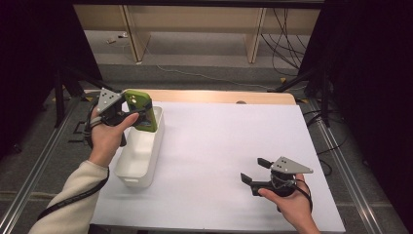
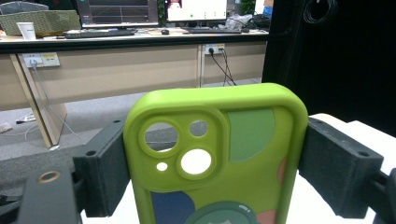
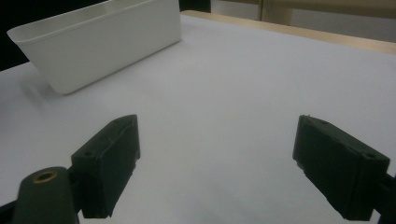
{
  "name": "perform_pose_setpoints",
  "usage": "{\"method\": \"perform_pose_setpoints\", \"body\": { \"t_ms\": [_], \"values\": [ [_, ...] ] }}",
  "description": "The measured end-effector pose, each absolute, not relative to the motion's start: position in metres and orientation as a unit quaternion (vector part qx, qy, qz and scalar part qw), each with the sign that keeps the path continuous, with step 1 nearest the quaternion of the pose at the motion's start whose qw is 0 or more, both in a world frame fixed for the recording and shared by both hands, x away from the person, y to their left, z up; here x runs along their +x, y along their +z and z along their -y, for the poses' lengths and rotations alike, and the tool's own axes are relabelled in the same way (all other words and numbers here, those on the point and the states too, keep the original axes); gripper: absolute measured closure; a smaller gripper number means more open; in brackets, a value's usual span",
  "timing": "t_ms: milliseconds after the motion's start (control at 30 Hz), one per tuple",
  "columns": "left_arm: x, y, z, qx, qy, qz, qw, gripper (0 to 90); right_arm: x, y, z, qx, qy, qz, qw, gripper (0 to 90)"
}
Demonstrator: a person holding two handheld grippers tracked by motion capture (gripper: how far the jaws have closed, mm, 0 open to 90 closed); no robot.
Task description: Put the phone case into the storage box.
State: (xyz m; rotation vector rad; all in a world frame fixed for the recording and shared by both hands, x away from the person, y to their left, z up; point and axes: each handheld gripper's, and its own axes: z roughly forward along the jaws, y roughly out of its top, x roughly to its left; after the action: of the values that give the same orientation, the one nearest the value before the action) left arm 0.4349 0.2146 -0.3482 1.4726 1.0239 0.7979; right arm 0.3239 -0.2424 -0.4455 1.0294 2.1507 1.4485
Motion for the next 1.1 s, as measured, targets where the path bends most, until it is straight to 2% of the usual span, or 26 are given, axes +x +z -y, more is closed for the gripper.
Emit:
{"method": "perform_pose_setpoints", "body": {
  "t_ms": [1100],
  "values": [
    [0.446, -0.354, -0.222, 0.623, 0.347, -0.442, 0.544, 16.4, 0.324, -0.446, 0.243, 0.365, 0.512, -0.758, 0.173, 15.9]
  ]
}}
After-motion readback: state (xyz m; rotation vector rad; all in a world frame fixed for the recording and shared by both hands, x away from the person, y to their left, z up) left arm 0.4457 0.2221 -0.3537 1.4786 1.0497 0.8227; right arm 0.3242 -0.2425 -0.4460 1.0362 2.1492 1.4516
